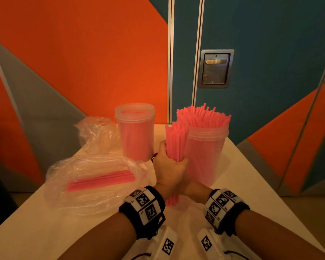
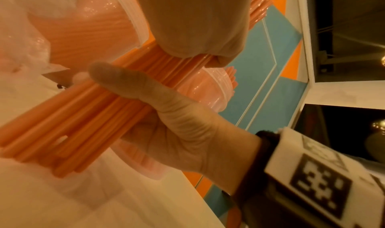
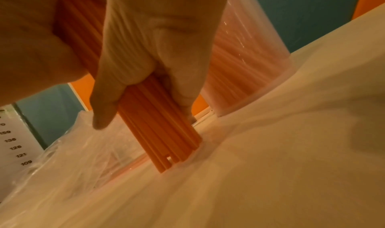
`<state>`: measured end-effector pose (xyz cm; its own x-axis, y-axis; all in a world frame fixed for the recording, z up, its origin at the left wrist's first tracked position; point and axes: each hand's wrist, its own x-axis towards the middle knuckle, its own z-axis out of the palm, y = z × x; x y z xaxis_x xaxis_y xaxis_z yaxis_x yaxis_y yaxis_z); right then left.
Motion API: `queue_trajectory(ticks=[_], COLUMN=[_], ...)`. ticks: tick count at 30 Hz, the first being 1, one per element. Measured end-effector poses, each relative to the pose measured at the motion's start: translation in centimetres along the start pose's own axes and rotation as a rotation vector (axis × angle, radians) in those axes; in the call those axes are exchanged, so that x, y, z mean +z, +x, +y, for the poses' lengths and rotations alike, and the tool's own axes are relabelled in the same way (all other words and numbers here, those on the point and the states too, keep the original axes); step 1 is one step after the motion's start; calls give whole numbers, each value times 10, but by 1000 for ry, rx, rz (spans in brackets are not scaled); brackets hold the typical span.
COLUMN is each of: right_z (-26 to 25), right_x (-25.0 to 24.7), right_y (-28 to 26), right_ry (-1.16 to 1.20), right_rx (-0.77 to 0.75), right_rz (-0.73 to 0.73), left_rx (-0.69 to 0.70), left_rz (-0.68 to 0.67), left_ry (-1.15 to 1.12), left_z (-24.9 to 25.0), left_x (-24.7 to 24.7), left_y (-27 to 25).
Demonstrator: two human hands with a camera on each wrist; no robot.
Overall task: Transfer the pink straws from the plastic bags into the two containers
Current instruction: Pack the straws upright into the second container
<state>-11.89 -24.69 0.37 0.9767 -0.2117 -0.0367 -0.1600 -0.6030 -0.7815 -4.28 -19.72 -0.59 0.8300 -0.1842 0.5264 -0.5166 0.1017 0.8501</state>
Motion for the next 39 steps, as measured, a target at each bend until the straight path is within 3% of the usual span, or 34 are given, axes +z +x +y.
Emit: queue_trajectory(ticks=[5,6,9,11,14,15,17,21,23,28,32,36,39], right_z=[-3,-4,-21,-49,-99,-114,-137,-144,-134,-127,-131,-119,-107], right_x=[-13,-20,-50,-73,-94,-98,-99,-79,-70,-74,-82,-81,-77], right_y=[10,17,27,20,9,9,16,40,51,64,57,53,57], right_ry=[-96,-155,-327,-313,-275,-291,-448,-836,-884,-665,-406,-521,-415], right_rx=[1,0,-43,-114,-353,-403,-408,-225,-154,-45,-125,-121,-161], right_rz=[-175,-131,314,588,771,751,576,125,19,-51,61,-41,64], left_rx=[-17,-20,-35,-52,-52,-50,-62,-96,-74,-105,-109,-75,-64], left_rz=[-4,-3,4,8,-9,-12,-17,-28,-27,-61,-57,-48,-68], left_ry=[64,65,47,43,64,74,85,52,43,55,68,113,130], left_z=[3,2,-1,-2,0,2,4,3,2,1,1,-3,-4], left_x=[-1,-2,-3,-3,-1,-1,1,3,3,4,4,4,3], left_y=[2,3,6,8,7,7,8,9,9,13,17,21,22])
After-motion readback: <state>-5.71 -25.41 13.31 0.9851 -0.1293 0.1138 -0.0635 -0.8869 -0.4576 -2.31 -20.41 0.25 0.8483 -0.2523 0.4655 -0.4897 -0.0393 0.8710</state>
